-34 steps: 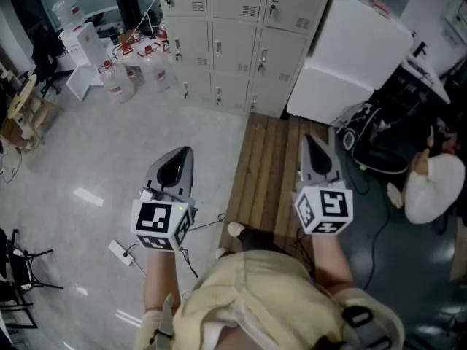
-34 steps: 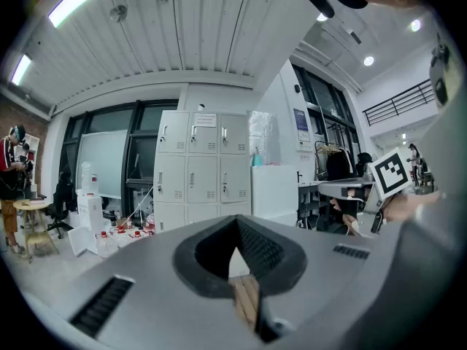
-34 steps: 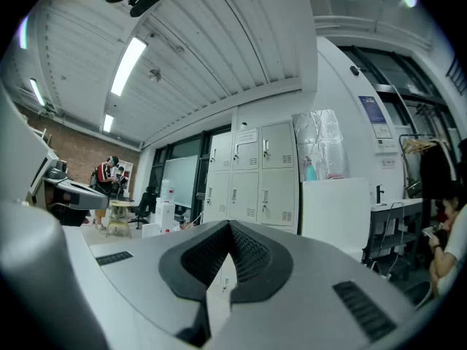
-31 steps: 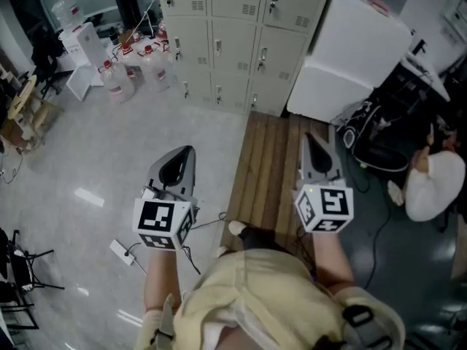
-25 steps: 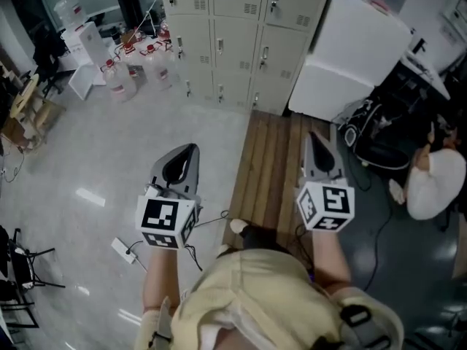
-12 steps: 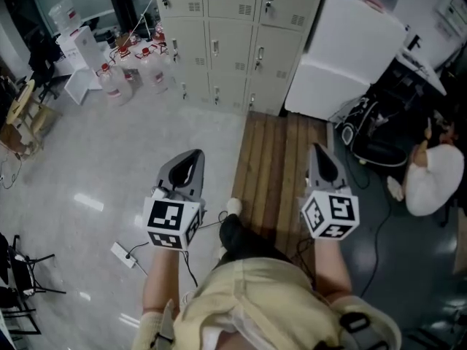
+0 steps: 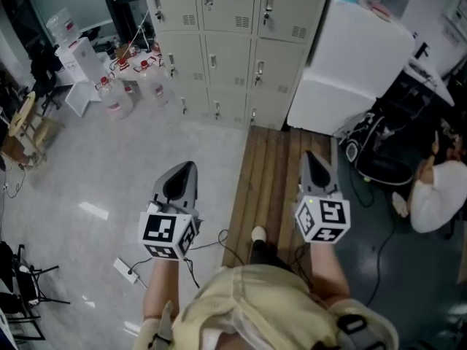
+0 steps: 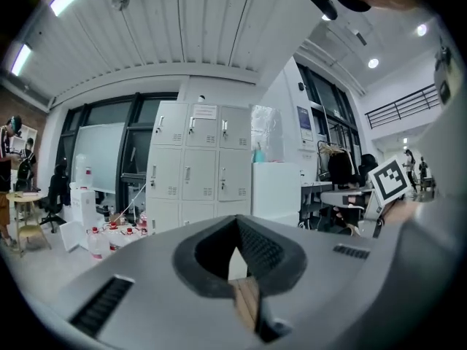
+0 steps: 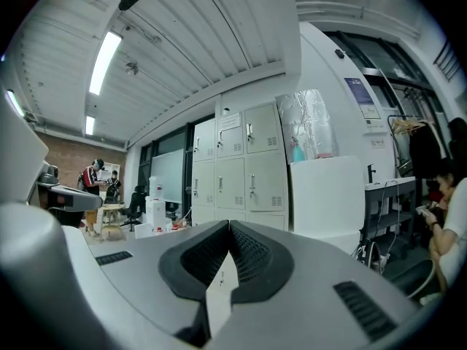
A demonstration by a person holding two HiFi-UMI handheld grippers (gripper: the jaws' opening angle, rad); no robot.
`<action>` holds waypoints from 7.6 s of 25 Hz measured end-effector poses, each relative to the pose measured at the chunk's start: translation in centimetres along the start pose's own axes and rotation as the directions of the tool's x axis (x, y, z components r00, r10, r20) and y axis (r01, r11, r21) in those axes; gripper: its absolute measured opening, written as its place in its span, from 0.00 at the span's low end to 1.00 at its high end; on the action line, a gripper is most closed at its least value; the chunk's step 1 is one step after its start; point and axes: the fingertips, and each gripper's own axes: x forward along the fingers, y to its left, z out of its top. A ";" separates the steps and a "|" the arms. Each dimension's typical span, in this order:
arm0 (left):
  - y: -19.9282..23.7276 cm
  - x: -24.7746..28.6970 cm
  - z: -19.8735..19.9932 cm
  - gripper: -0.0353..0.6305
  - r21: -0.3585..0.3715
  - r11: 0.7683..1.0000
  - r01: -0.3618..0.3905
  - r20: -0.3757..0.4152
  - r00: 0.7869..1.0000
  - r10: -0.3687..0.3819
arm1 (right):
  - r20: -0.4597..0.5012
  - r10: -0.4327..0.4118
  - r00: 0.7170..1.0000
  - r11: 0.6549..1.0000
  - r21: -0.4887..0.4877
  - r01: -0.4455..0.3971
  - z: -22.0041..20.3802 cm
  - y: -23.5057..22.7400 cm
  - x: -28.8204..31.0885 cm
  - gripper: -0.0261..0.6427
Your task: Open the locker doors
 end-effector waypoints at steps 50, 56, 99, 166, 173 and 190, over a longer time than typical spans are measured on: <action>11.2 34.8 8.0 0.06 -0.015 0.998 0.068 -0.004 0.998 -0.068 | 0.001 0.176 0.984 0.984 0.008 -0.176 8.1 -5.9 39.4 0.22; 13.7 38.4 8.3 0.06 -0.013 1.000 0.008 -0.012 1.000 -0.008 | 0.029 0.173 0.984 0.985 0.020 -0.174 9.4 -7.9 45.9 0.22; 21.6 51.5 10.7 0.06 -0.070 0.953 -0.295 -0.017 0.955 0.295 | 0.086 0.187 0.979 0.980 -0.089 -0.179 14.5 -11.5 73.8 0.22; 7.9 47.4 8.4 0.06 -0.058 0.985 0.165 0.008 0.986 -0.165 | 0.099 -0.184 0.978 0.979 -0.074 0.192 11.4 -25.0 42.8 0.21; 8.0 47.6 8.1 0.06 -0.061 0.985 0.162 0.010 0.987 -0.161 | 0.092 -0.262 0.961 0.960 -0.078 0.269 11.1 -27.0 41.7 0.21; 9.4 46.0 8.0 0.06 -0.081 0.988 0.130 0.017 0.991 -0.129 | 0.115 -0.131 0.985 0.986 -0.092 0.142 12.7 -21.0 40.6 0.21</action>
